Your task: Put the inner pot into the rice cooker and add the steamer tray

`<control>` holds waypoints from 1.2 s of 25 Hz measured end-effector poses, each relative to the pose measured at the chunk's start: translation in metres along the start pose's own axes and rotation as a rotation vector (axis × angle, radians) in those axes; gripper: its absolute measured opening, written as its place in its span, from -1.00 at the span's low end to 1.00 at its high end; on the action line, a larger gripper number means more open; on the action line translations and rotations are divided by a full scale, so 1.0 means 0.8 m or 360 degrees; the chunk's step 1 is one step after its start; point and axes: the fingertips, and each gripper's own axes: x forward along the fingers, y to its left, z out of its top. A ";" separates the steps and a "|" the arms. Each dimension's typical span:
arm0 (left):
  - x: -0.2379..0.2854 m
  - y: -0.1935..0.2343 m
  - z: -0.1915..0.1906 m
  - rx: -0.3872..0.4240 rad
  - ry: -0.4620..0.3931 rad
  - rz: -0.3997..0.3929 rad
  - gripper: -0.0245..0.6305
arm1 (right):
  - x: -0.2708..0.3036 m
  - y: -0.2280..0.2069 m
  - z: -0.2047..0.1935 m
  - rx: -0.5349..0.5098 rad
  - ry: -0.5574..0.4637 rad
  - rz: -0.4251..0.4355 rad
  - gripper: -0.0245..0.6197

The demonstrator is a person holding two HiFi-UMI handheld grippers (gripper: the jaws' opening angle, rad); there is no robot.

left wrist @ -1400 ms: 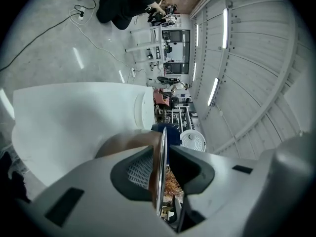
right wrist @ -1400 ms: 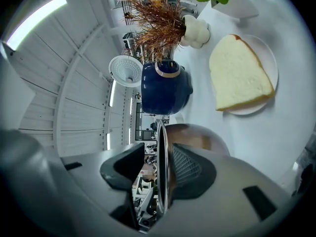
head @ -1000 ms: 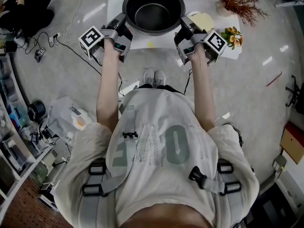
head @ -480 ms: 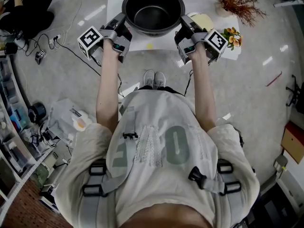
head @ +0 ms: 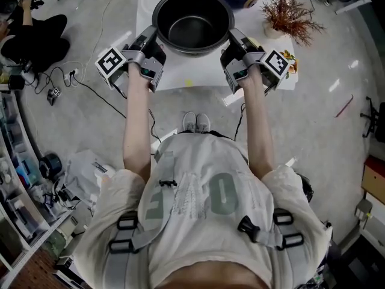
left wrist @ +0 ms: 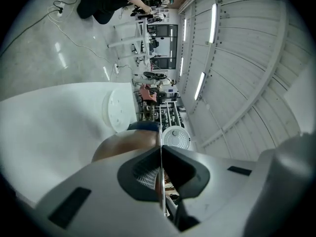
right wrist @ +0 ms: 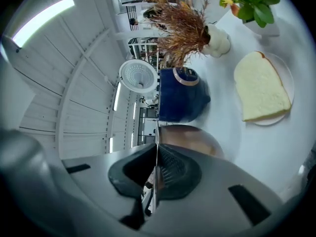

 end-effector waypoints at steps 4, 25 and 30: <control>0.023 -0.066 0.024 0.0036 0.0024 -0.0100 -0.83 | 0.014 0.069 0.008 -0.0047 -0.0073 0.0072 -0.87; 0.255 -0.232 0.059 0.0128 0.0102 -0.0319 -0.83 | 0.123 0.239 0.196 -0.0287 -0.0173 0.0196 -0.87; 0.314 -0.240 0.054 0.0153 0.0100 -0.0316 -0.83 | 0.147 0.240 0.249 -0.0301 -0.0157 0.0202 -0.87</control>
